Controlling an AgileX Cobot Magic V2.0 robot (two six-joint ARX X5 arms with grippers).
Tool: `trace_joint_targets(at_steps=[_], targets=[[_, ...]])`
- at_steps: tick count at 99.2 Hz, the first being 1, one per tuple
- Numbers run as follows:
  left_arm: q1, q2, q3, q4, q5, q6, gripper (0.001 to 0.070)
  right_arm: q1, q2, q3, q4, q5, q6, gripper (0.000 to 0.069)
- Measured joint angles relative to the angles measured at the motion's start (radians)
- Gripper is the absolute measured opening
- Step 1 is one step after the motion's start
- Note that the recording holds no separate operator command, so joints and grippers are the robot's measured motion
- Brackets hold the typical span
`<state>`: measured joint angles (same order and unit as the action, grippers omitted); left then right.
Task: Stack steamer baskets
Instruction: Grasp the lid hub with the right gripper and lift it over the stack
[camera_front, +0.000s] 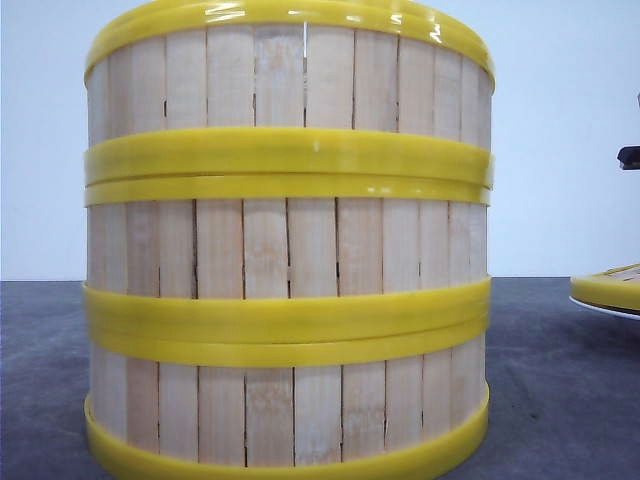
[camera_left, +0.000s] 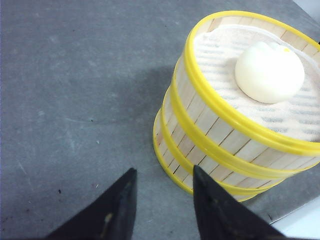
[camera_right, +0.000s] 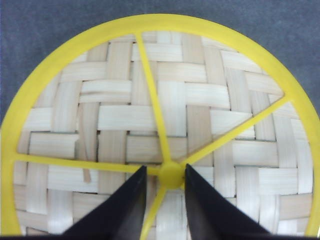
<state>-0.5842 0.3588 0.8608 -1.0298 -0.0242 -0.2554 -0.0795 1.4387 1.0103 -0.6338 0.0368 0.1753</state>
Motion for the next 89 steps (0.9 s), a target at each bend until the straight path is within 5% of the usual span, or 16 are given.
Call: trace_joint_targets(at_steps=[15,56,89], targets=[[0.0,0.0,0.0,0.0,0.0,0.0,0.0199,0.0,0.0,0.0,0.0,0.001,0.0,0.0059],[0.0,0.0,0.0,0.0,0.0,0.0,0.0199,0.0,-0.074,0.017,-0.038,0.0,-0.002,0.0058],[0.0,0.0,0.0,0.001,0.0,0.0,0.0199,0.077,-0.261,0.224,-0.154,-0.088,-0.014,0.0056]])
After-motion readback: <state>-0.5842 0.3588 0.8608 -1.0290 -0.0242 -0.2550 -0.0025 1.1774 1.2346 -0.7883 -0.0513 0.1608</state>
